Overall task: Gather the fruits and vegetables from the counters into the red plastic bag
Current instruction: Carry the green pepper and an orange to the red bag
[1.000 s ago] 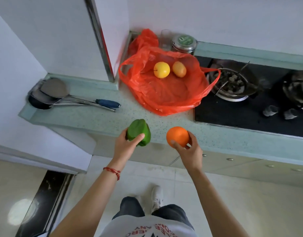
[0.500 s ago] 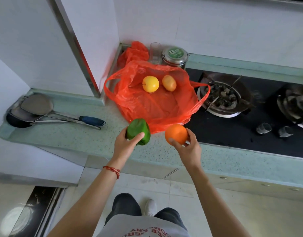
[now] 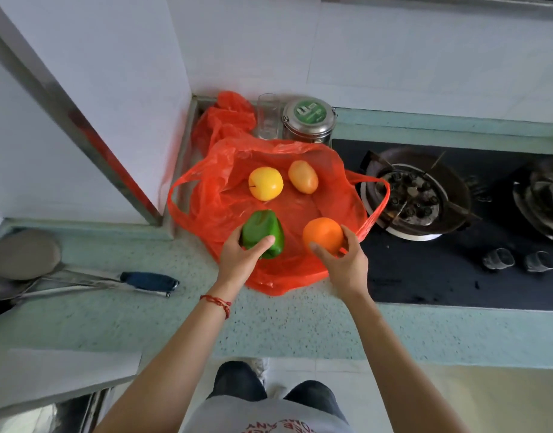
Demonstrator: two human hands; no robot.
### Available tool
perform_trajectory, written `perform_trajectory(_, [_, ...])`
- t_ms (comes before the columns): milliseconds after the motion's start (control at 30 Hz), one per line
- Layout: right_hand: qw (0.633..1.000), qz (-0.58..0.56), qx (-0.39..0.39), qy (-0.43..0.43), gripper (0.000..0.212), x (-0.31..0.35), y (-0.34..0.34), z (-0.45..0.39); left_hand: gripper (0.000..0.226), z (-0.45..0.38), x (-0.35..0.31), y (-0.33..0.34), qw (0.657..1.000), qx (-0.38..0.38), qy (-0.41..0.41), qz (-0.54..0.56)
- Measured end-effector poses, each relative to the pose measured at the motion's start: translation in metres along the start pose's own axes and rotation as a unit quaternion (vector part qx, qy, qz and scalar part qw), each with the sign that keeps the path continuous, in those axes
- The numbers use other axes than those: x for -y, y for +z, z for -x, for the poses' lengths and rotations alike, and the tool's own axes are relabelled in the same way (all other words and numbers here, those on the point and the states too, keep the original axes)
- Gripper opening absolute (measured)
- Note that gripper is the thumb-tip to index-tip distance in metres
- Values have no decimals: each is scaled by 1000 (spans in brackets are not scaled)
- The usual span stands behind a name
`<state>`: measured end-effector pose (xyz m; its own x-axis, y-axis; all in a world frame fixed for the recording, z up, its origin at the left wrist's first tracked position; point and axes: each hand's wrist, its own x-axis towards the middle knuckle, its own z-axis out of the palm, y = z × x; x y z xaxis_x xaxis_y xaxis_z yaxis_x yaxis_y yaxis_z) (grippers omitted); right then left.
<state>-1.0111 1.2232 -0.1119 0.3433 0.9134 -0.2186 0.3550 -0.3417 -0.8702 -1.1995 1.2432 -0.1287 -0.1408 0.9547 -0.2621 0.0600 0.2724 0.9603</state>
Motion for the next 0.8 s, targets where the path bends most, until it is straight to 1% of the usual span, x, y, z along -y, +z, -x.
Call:
perform_trajectory(133, [1000, -2, -16, 19, 81, 5, 13, -23, 37, -30, 1, 7, 1000, 30, -10, 0])
perform_trajectory(400, [999, 19, -12, 39, 81, 9, 26, -64, 34, -68, 11, 28, 998, 30, -36, -29])
perform_trajectory(433, [999, 25, -7, 39, 81, 9, 27, -70, 37, -72, 12, 30, 998, 28, -44, -27])
perform_trajectory(533, [998, 44, 9, 35, 81, 9, 31, -84, 59, -79, 16, 34, 997, 15, -69, -35])
perform_trajectory(567, [998, 52, 13, 30, 81, 8, 33, -89, 62, -80, 16, 36, 997, 11, -68, -41])
perform_trajectory(667, [997, 70, 24, 20, 82, 5, 36, -100, 68, -85, 13, 42, 995, 6, -65, -71])
perform_trajectory(800, [996, 83, 26, 24, 82, 0, 38, -112, 71, -92, 12, 47, 994, -5, -69, -83])
